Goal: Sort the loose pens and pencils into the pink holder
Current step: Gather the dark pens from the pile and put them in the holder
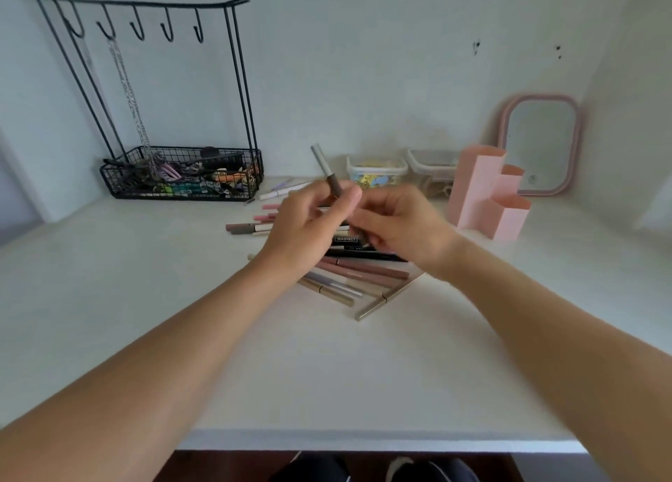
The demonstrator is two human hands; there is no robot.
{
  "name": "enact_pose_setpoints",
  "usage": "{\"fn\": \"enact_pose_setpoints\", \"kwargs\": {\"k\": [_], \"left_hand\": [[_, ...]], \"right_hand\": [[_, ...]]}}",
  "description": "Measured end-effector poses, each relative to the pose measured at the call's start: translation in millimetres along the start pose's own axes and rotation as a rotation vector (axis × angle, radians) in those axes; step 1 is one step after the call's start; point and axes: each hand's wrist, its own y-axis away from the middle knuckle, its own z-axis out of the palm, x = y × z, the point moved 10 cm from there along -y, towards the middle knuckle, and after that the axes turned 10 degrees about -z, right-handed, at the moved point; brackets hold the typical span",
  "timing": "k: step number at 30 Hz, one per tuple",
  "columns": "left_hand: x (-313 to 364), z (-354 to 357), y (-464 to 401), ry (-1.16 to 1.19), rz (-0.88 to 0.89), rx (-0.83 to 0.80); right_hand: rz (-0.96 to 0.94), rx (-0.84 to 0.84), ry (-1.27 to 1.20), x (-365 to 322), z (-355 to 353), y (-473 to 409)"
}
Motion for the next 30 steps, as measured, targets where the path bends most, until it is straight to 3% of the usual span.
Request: {"fn": "enact_pose_setpoints", "kwargs": {"k": [4,9,14,18,25,30], "left_hand": [[-6.7,5.2,0.3,0.046,-0.029,-0.024],[-27.1,-35.6,-2.5,0.296,-0.202,0.195],[-46.9,-43.8,-0.6,0.306,-0.338,0.184],[-49.1,-39.7,-0.5,0.342,-0.384,0.159],[-48.5,-40.9,-6.0,0.473,-0.330,0.169],[-46.7,-30.3,-9.5,0.554,-0.326,0.127]], "right_hand": [[0.019,-0.038,0.057,1.4,26.6,0.4],[-0.042,0.114,0.465,-19.1,-39.4,-7.5],[0.049,-0.298,0.623,3.8,-28.2,5.2],[0.095,-0.357,0.747,23.6,-22.0,7.4],[0.116,-0.325,0.695,26.6,-32.3,5.3],[0.128,-0.061,0.013,4.9,-31.3,1.7]]}}
